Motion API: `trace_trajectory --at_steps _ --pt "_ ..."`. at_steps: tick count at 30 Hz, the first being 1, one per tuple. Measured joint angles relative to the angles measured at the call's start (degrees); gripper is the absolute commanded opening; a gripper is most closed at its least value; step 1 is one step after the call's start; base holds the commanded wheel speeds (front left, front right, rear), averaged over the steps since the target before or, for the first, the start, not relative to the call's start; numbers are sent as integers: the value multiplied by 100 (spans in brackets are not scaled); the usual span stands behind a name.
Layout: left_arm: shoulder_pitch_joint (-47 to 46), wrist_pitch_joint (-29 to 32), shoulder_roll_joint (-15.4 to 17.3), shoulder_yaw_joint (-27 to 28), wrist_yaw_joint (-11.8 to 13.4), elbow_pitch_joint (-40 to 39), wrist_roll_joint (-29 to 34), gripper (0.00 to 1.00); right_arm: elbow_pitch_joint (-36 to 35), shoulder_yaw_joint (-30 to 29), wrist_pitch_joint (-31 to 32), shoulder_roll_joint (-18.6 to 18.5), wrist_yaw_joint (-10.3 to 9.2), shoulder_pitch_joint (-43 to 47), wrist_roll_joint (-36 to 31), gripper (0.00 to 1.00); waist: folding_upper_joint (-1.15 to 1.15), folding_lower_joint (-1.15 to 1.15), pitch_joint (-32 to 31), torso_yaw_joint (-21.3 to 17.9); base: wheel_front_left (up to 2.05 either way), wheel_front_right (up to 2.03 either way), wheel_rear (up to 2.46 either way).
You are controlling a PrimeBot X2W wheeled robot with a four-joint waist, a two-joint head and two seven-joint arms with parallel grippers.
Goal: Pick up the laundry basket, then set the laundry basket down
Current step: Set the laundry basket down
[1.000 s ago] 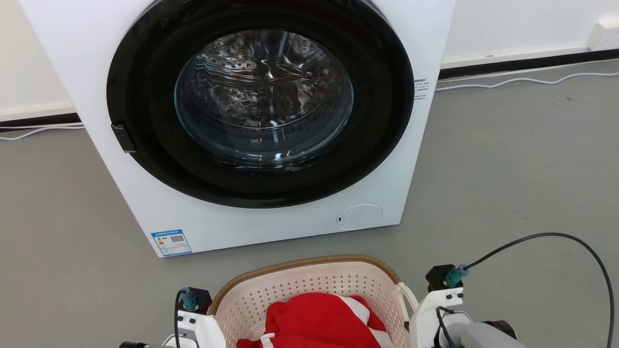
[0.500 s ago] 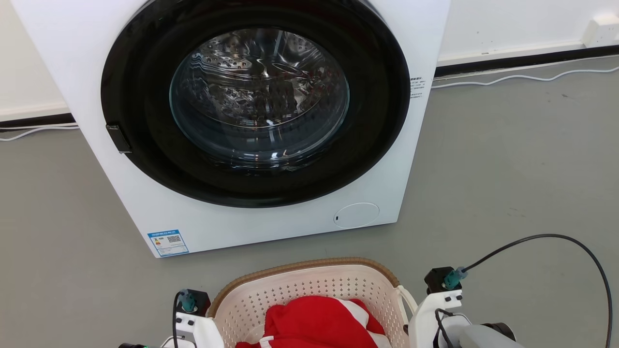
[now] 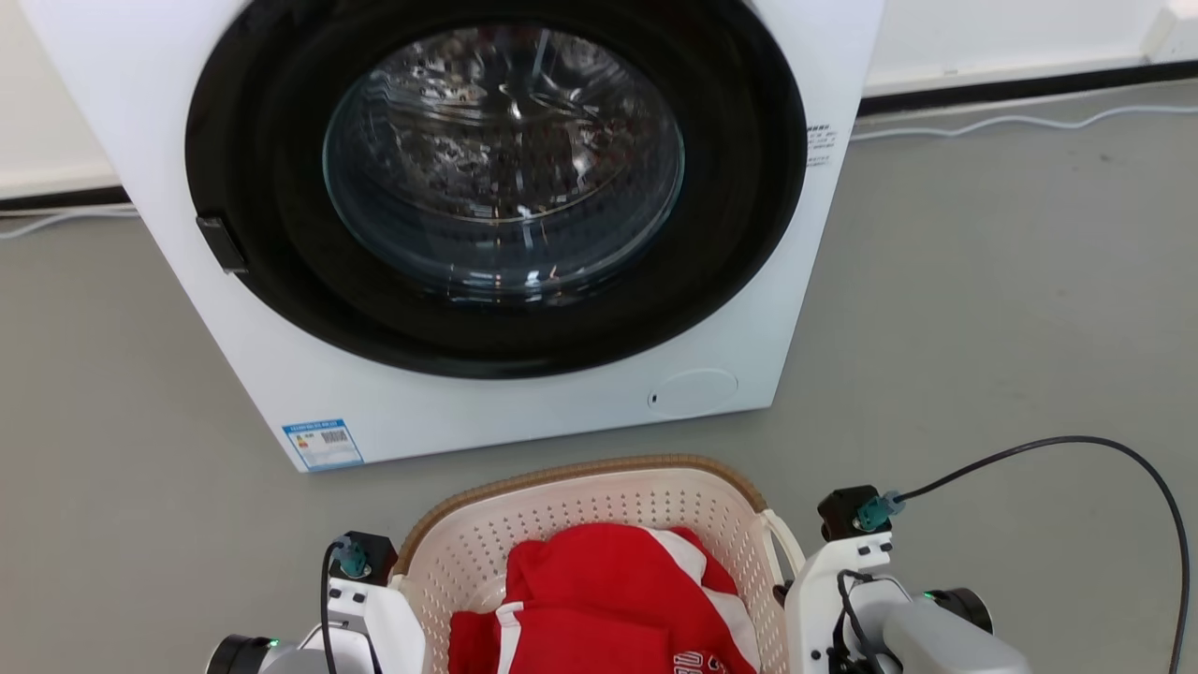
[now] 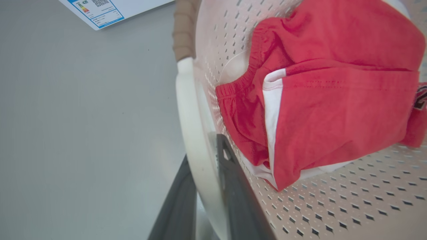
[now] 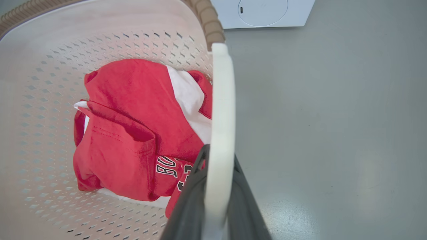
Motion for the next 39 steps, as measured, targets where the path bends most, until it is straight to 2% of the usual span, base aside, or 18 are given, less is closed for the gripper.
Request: trace_trajectory --at_steps 6,13,21,32,39 --pt "-187 -293 20 -49 2 66 4 0 -20 148 -407 -4 -1 -165 4 0 0 0 335 24 0 0 0" --pt "-700 -766 78 -86 120 87 64 0 -27 215 -1042 -16 -1 -586 -36 0 0 0 1087 67 0 0 0" --pt "-1275 -1378 148 -122 375 99 230 0 -86 282 -1597 -36 -8 -1051 -36 0 0 0 1992 119 0 0 0" --pt "-1989 -1782 104 -135 508 147 268 0 63 303 -2046 -66 -9 -1681 -34 0 0 0 3125 259 0 0 0" --pt "-2353 -1951 35 -143 549 183 270 0 224 260 -2199 -73 -9 -1964 -79 0 0 0 3581 405 0 0 0"
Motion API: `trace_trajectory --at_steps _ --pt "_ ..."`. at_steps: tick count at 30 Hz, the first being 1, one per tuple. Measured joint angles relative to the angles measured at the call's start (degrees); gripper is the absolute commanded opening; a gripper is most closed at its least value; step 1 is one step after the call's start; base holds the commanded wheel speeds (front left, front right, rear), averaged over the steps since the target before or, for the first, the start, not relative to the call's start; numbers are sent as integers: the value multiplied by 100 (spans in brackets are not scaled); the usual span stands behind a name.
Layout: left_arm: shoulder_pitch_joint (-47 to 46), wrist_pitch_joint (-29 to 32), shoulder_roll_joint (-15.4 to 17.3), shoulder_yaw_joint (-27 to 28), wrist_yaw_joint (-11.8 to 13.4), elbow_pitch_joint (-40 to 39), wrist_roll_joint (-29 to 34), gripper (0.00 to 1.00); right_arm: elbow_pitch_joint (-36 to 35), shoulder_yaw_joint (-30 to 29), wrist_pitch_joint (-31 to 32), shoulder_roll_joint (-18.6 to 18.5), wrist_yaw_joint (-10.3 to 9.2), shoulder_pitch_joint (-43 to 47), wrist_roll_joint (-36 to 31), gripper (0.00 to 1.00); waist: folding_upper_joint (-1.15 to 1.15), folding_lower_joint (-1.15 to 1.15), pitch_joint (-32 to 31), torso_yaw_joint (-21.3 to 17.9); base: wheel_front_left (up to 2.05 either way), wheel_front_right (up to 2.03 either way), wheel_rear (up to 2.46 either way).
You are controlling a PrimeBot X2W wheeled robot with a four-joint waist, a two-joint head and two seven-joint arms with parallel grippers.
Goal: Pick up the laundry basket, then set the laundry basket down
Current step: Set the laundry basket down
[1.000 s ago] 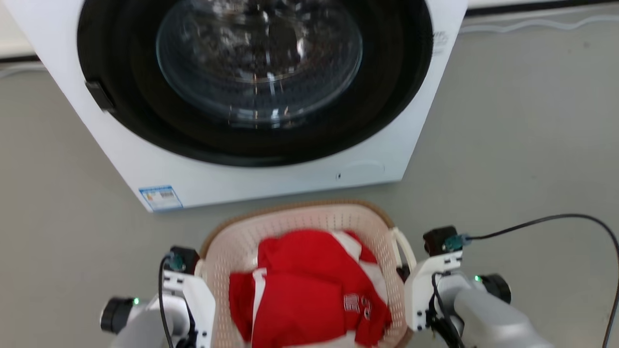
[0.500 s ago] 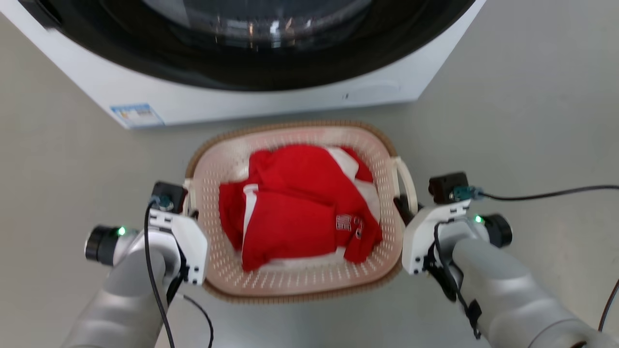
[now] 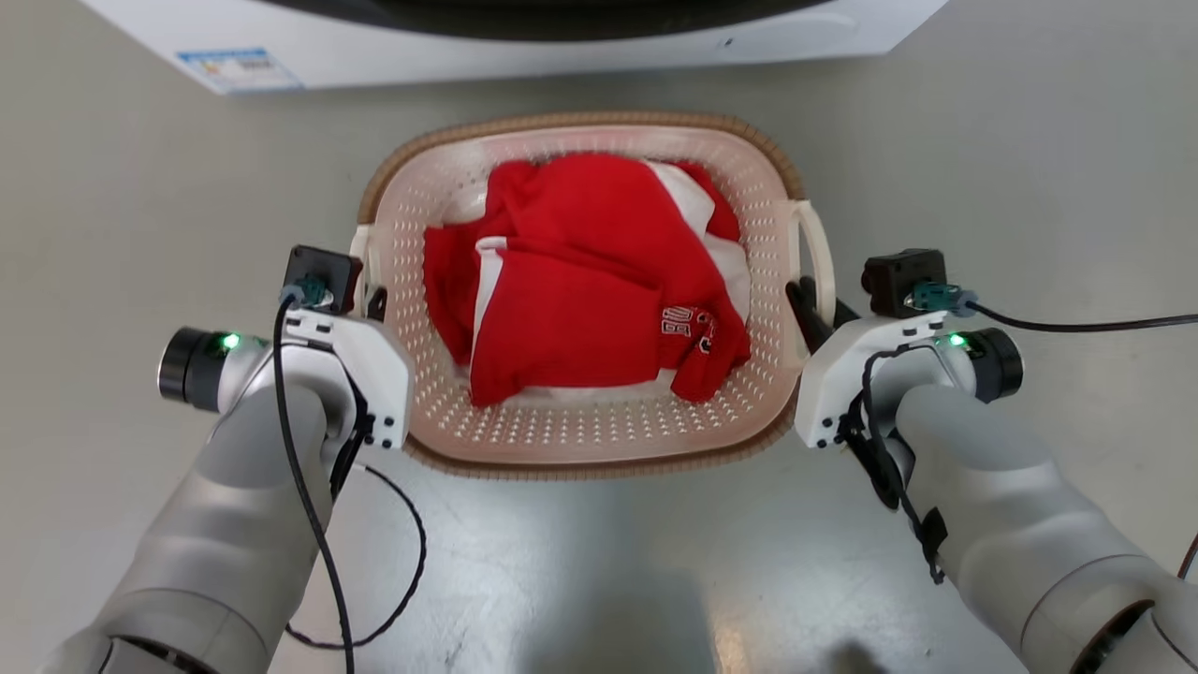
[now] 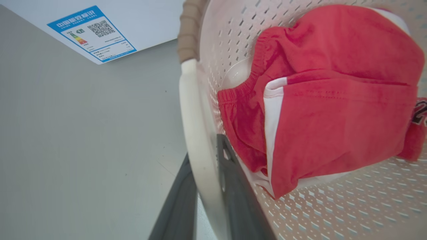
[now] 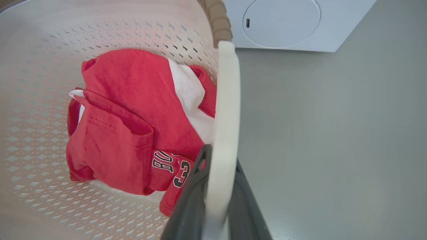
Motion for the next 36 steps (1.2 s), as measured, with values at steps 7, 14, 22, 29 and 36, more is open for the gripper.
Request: trace_trajectory --at_steps 7,14,22,29,36 --pt "-183 -101 -20 -24 15 40 9 0 59 -134 -56 -5 1 -110 -62 0 0 0 399 133 0 0 0" --pt "-467 -194 -14 -25 69 44 9 0 64 -382 -57 -33 1 -448 -288 0 0 0 709 141 0 0 0" --pt "-524 -242 -18 -26 69 45 5 0 27 -750 -57 -67 7 -480 -641 0 0 0 912 68 0 0 0" --pt "-671 -243 -14 -90 69 58 5 0 19 -1054 -58 -64 8 -484 -890 0 0 0 1035 37 0 0 0" --pt "-701 -186 -9 -122 69 62 1 0 16 -1265 -58 -42 8 -483 -1099 0 0 0 1109 22 0 0 0"
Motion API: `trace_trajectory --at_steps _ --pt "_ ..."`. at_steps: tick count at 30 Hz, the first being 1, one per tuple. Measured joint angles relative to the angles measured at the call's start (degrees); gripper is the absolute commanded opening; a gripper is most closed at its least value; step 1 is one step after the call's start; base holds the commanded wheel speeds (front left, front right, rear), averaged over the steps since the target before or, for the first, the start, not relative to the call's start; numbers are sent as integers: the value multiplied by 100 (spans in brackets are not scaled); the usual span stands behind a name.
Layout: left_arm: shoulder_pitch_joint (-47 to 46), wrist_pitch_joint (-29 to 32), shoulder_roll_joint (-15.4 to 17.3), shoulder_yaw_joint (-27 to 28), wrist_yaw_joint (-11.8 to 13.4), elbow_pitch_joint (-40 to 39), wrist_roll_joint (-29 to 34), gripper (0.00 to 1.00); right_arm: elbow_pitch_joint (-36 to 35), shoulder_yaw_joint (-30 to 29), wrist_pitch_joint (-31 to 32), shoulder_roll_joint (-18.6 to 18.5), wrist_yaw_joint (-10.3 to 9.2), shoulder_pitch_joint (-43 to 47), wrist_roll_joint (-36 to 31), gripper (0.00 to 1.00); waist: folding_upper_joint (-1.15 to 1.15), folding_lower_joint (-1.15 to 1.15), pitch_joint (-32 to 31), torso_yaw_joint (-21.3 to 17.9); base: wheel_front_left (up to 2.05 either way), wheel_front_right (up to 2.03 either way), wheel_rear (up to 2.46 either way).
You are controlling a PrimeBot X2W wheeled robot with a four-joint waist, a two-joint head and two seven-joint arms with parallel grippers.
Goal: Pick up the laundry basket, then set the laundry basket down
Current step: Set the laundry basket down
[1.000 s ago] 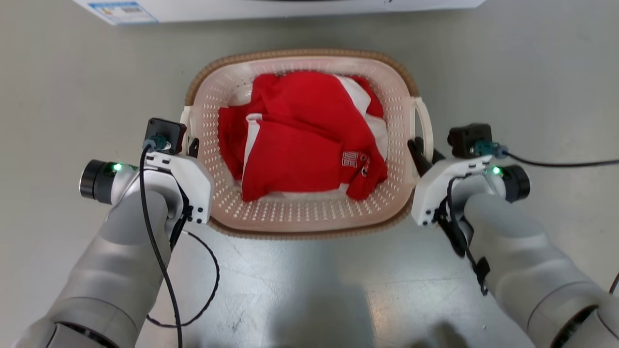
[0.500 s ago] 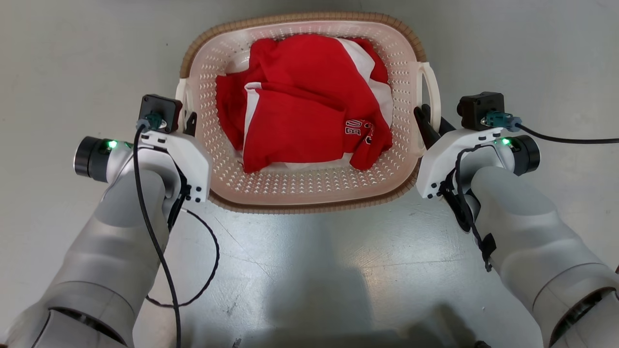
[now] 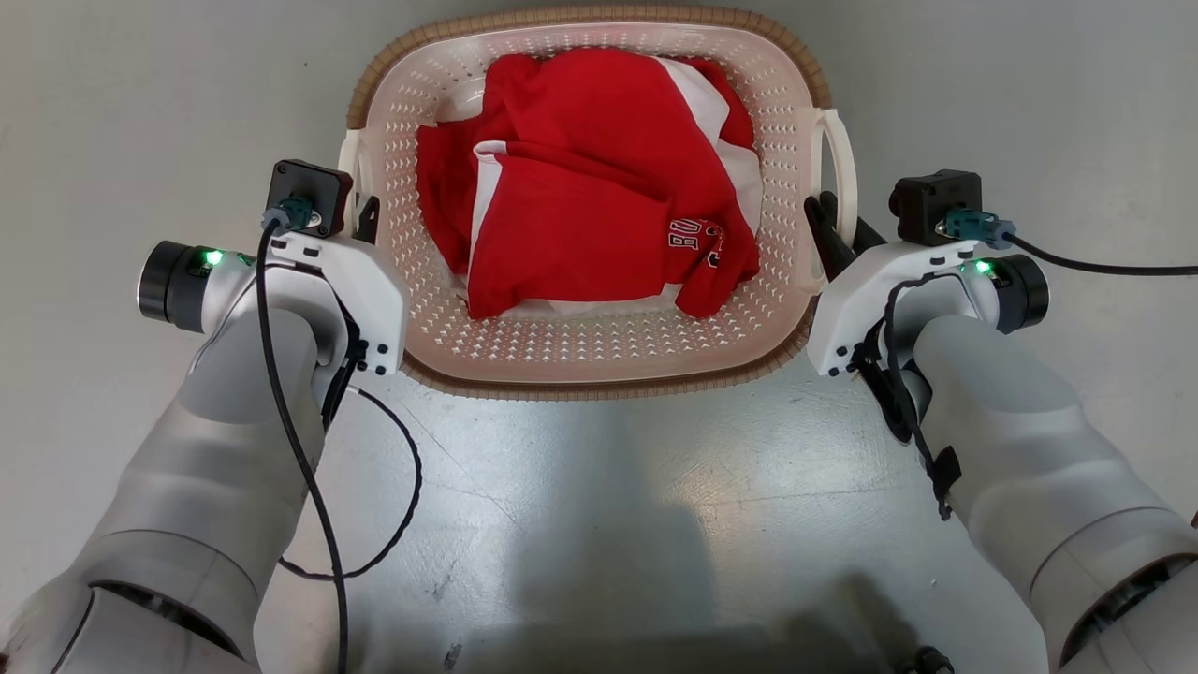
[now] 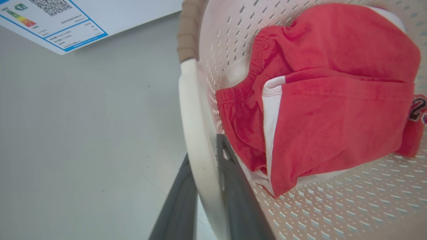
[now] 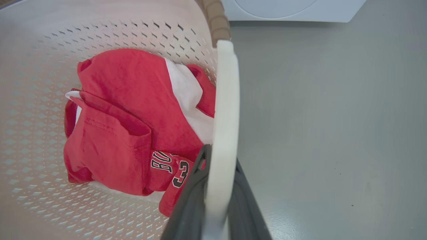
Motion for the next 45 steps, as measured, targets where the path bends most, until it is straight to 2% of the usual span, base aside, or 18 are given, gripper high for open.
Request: trace_trajectory --at_steps 10,11,12,13,14,15,20,26,36,40,43,45 --pt "-51 48 12 -48 5 1 -4 0 -3 -282 1 41 0 6 -187 0 0 0 52 -3 0 0 0" --pt "-64 53 14 -49 34 1 -5 0 0 -325 0 49 0 6 -214 36 0 0 53 -8 0 0 0" --pt "-80 59 12 -48 67 0 -8 0 2 -347 1 49 2 5 -277 88 0 0 56 -13 0 0 0" --pt "-104 59 20 -41 126 -1 -15 23 4 -382 1 48 7 5 -332 100 0 0 61 -17 0 0 0" --pt "-117 70 37 -44 166 1 -14 89 5 -439 1 44 7 4 -369 100 0 0 64 -20 0 0 0" --pt "-118 133 65 -33 215 3 -20 100 5 -512 1 34 7 3 -400 100 0 0 66 -22 0 0 0" --pt "-104 445 127 -2 307 16 -129 100 -71 -858 1 26 8 4 -740 100 0 0 43 -45 0 0 0" --pt "-38 443 122 -5 307 15 -201 100 -232 -1395 1 19 8 40 -1247 100 0 0 -103 -74 0 0 0" --pt "197 37 52 27 358 16 -327 100 -598 -2082 1 -16 8 572 -1895 100 0 0 -529 -44 0 0 0" --pt "481 -20 -53 126 302 11 -436 100 -814 -2380 0 -114 8 840 -2173 100 0 0 -825 -11 0 0 0" --pt "700 -68 -36 245 178 -90 -519 100 -969 -2610 0 -186 8 1076 -2347 100 0 0 -1095 10 0 0 0" --pt "845 -85 8 385 181 -301 -623 100 -1076 -2761 1 -249 8 1235 -2503 100 0 0 -1290 22 0 0 0"
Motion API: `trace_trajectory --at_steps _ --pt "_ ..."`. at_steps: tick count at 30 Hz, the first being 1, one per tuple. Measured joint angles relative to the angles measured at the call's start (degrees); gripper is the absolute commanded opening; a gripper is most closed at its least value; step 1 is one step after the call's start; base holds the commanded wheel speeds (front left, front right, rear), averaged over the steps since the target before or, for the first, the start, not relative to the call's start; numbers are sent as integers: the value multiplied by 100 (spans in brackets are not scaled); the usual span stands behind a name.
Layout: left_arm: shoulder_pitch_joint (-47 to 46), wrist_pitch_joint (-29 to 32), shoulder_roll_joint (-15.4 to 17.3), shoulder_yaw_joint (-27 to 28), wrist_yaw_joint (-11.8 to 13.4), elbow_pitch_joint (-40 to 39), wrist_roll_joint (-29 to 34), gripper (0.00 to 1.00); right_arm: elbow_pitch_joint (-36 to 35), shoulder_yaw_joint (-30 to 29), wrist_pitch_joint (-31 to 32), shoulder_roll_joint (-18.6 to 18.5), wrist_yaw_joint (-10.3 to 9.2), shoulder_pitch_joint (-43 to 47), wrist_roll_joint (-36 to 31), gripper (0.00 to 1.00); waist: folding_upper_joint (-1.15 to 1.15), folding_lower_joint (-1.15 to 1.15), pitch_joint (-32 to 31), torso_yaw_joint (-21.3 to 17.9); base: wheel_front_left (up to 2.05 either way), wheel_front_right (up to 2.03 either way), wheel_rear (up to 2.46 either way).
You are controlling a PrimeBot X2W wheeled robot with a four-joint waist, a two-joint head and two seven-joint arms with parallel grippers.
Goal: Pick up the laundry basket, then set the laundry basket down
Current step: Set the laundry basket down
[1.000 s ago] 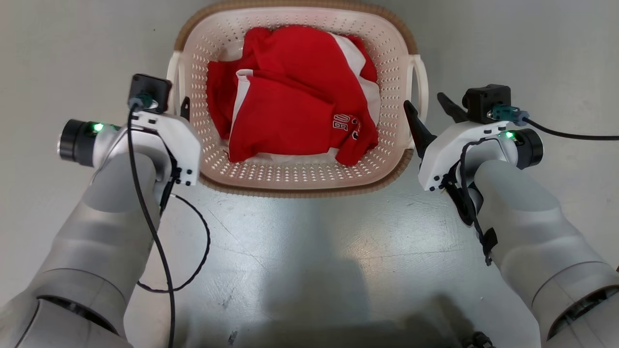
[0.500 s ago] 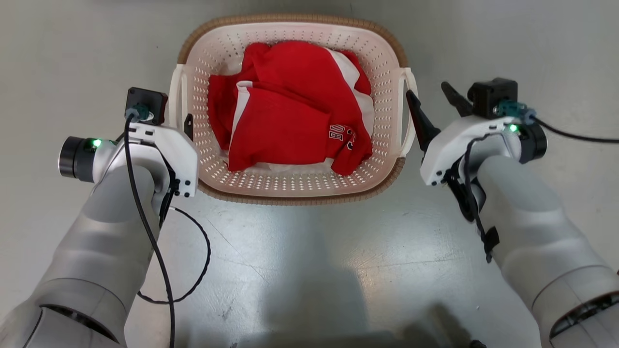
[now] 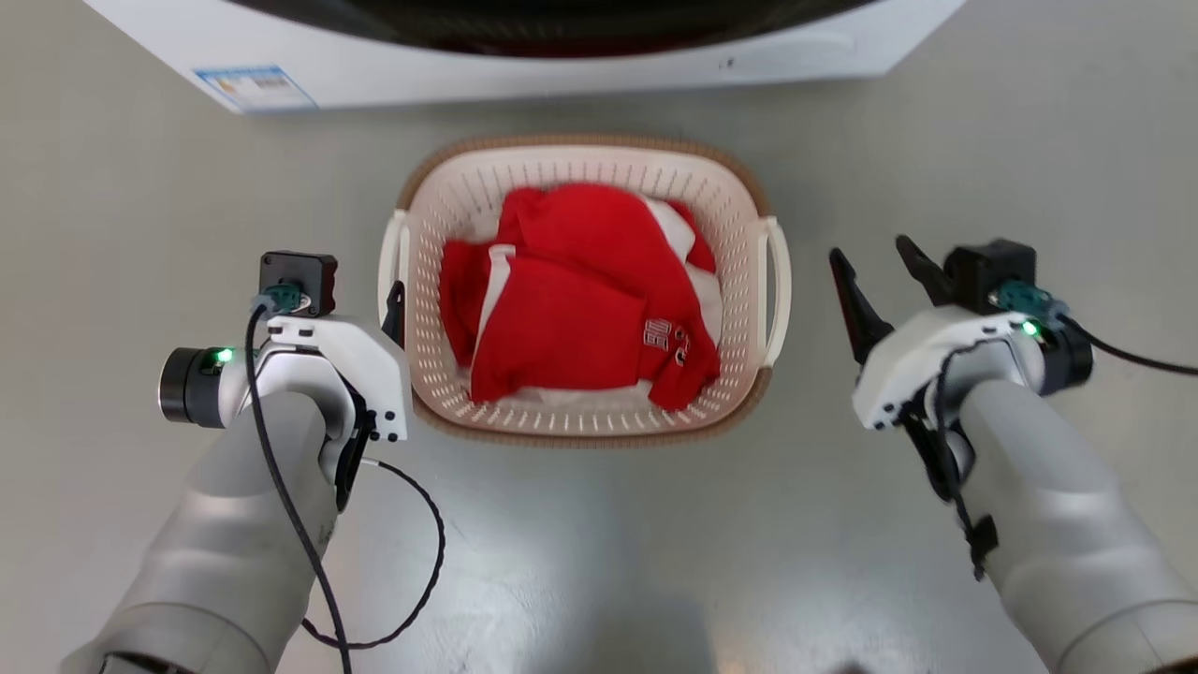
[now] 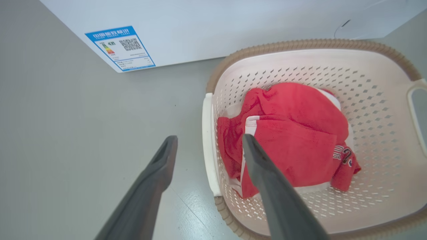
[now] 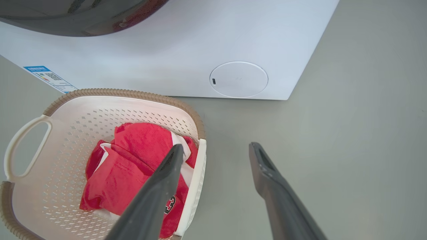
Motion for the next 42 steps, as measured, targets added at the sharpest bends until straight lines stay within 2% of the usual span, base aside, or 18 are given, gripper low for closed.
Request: trace_trajectory --at_steps 4,10,21,26,33,42 --pt "242 -1 142 229 66 -511 8 100 -218 -213 0 -131 0 250 -174 100 0 0 -311 23 0 0 0" --pt "1125 -9 371 925 165 -1535 222 100 -716 -587 0 -350 0 783 -525 100 0 0 -948 74 0 0 0" --pt "2718 -9 392 2215 191 -2971 943 100 -1952 -983 0 -445 1 1779 -1040 100 0 0 -2015 144 0 0 0" --pt "3230 -9 309 2677 108 -3409 1203 100 -2518 -1149 0 -547 1 2277 -1095 100 0 0 -2398 197 0 0 0" --pt "3974 -26 236 3395 -143 -3861 1466 100 -3201 -1524 -1 -572 0 3060 -1118 100 0 0 -2856 250 0 0 0" --pt "5014 -26 -103 4140 -396 -4502 1741 100 -3891 -1875 0 -288 1 4155 -1205 100 0 0 -3465 236 0 0 0"
